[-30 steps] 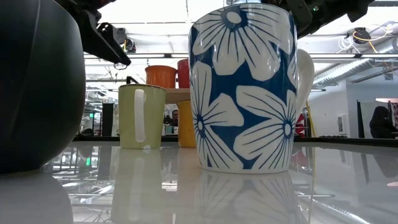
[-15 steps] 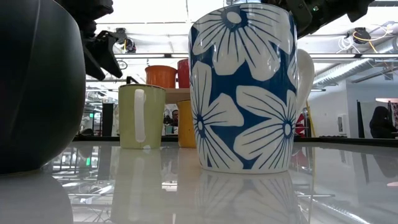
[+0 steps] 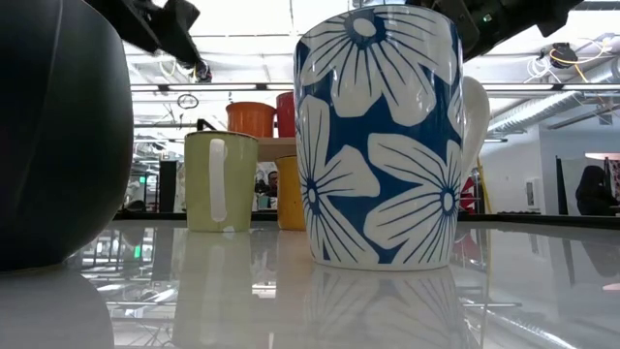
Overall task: Place coffee mugs
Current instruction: Put the black mug on the shelf
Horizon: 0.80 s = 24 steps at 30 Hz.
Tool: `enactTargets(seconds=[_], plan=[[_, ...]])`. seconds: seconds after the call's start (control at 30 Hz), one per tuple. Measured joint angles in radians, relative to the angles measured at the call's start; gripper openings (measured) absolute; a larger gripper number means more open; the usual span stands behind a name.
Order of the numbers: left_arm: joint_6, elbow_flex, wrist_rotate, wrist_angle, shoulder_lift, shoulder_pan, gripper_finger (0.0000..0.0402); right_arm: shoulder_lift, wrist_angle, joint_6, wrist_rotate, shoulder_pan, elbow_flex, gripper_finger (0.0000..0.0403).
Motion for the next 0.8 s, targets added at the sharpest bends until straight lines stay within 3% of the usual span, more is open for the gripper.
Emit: enactTargets(seconds=[0.4,0.63,0.8], plan=[[-0.436,0.236,0.209,-0.173,0.170,-0.111,0.0273,0.000,-0.007,-0.043,-0.001,0.000,0.000,0.0000],[-0.655,0.316,0.238,-0.190,0.291,-0.202,0.0273,0.000,-0.008,-0.043,-0.001,0.000,0.000,0.0000],[-0.727,0.408,0.217,-0.345,0.426,-0.255,0.0273,0.000,-0.008,-0.043,-0.002,0.000,0.000,0.0000]])
